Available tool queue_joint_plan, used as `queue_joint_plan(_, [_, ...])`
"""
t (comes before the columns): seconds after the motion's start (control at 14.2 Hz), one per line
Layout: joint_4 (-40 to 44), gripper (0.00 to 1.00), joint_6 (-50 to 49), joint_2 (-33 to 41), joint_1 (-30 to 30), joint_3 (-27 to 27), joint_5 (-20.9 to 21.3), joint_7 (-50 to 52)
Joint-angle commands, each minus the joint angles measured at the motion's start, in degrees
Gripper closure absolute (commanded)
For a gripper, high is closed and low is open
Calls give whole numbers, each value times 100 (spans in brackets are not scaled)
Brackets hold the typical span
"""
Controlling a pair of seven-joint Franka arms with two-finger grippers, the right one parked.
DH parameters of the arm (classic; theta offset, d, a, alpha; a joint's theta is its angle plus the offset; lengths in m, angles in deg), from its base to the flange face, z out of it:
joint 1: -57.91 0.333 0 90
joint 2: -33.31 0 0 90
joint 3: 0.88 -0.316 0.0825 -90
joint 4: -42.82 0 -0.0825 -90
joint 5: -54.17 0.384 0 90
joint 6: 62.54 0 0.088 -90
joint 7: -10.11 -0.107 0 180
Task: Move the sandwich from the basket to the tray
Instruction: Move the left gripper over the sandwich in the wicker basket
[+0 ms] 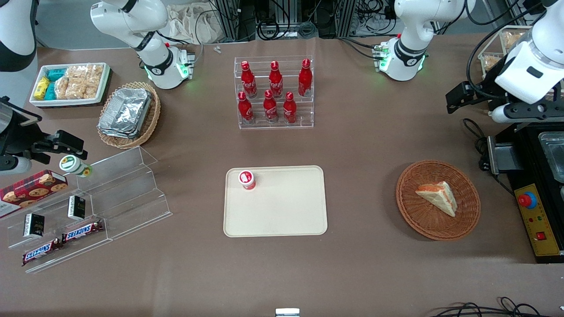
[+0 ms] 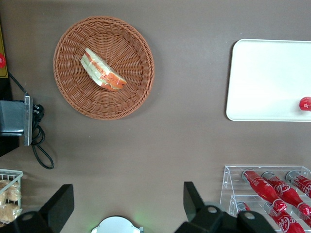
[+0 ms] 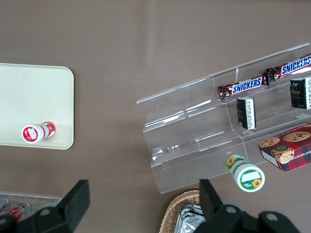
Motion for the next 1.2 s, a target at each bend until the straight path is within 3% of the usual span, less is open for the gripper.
queue_joint_plan(0.0, [-47,0,-14,139,-72,-115,116,-58])
queue_joint_plan(0.35, [-118,0,21,61,-72,-326,134,152])
queue_joint_plan(0.56, [-144,0,275,-325,-63,-562,134,2134])
queue_joint_plan(0.71, [-354,0,600,-589,-63,-870,125,2438])
queue_joint_plan(0.92, [-1204,0,1468,-739,-63,-1090,125,3095])
queue_joint_plan(1.13, [-2452,0,3031,-783,-54,-1091,73,3449])
